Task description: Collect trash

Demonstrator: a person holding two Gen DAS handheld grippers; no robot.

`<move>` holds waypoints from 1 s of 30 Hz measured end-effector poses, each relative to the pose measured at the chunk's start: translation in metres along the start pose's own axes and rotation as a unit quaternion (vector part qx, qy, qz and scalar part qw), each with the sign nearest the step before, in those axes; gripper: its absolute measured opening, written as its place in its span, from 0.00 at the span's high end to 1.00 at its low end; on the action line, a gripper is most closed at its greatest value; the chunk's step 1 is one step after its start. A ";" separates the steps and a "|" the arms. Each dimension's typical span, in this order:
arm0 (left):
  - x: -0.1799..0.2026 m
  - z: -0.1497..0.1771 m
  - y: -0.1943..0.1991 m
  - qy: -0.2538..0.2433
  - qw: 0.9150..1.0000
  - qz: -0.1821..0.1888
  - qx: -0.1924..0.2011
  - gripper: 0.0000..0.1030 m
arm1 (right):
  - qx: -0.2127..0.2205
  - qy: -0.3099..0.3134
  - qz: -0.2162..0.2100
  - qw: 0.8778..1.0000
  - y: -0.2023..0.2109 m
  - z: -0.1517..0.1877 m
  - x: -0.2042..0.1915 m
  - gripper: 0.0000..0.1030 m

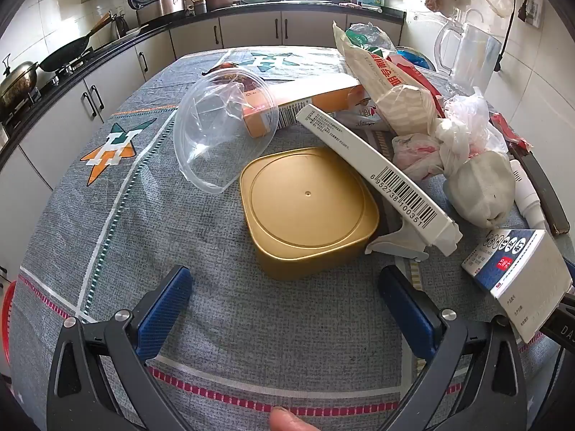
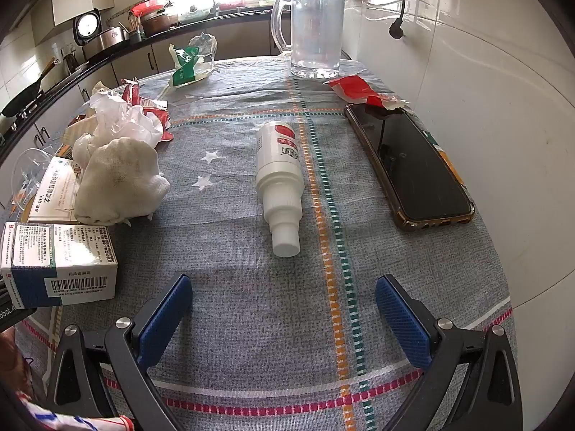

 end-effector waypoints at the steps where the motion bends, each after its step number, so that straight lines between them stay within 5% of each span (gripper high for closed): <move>1: 0.000 0.000 0.000 0.000 1.000 0.000 0.000 0.00 | 0.000 0.000 0.000 1.000 0.000 0.000 0.000 0.00; 30: 0.001 -0.001 0.000 0.000 1.000 0.000 -0.001 0.00 | 0.000 0.000 0.000 1.000 0.000 -0.001 -0.001 0.00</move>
Point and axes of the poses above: each gripper's, at about its wrist camera, not at the fingertips, and y roughly against the way its jaws point, x to its right, z to its underside, the point moved 1 cm from there along -y, roughly the way its jaws point, and after that the axes turned 1 degree about y, right-handed, at the moved point
